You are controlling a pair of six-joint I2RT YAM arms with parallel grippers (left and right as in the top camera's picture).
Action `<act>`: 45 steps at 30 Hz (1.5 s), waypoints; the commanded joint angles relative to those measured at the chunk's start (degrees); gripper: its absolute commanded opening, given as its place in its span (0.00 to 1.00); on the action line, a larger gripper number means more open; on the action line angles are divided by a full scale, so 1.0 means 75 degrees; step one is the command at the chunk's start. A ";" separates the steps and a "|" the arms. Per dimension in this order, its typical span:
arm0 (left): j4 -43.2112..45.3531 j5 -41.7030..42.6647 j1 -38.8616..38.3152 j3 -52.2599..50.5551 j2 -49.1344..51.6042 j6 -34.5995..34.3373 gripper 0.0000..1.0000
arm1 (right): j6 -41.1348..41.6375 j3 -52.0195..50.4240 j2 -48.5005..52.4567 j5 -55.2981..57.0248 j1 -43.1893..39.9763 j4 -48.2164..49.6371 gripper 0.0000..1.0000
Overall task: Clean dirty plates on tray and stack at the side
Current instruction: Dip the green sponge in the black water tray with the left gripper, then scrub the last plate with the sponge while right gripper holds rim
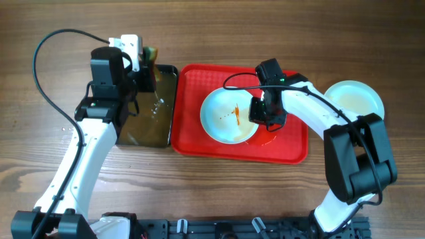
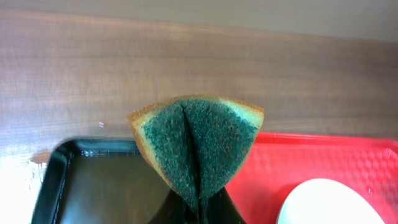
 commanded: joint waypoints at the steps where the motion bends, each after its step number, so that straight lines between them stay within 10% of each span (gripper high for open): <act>1: 0.0592 0.0090 0.0015 0.0026 -0.0184 0.0044 0.04 | -0.0082 -0.0090 -0.0055 0.0420 -0.0020 -0.0073 0.04; 23: 0.2454 0.0038 0.0020 0.0023 -0.0184 0.0041 0.04 | -0.0082 -0.0090 -0.0055 0.0423 -0.0020 -0.0073 0.04; 35: -0.1606 0.0038 0.0017 0.0020 0.0787 0.0038 0.04 | -0.0079 -0.0090 -0.0055 0.0420 -0.0020 -0.0073 0.04; 45: -0.2439 0.0044 0.0017 0.0023 0.1827 -0.0012 0.04 | -0.0079 -0.0090 -0.0055 0.0420 -0.0020 -0.0073 0.04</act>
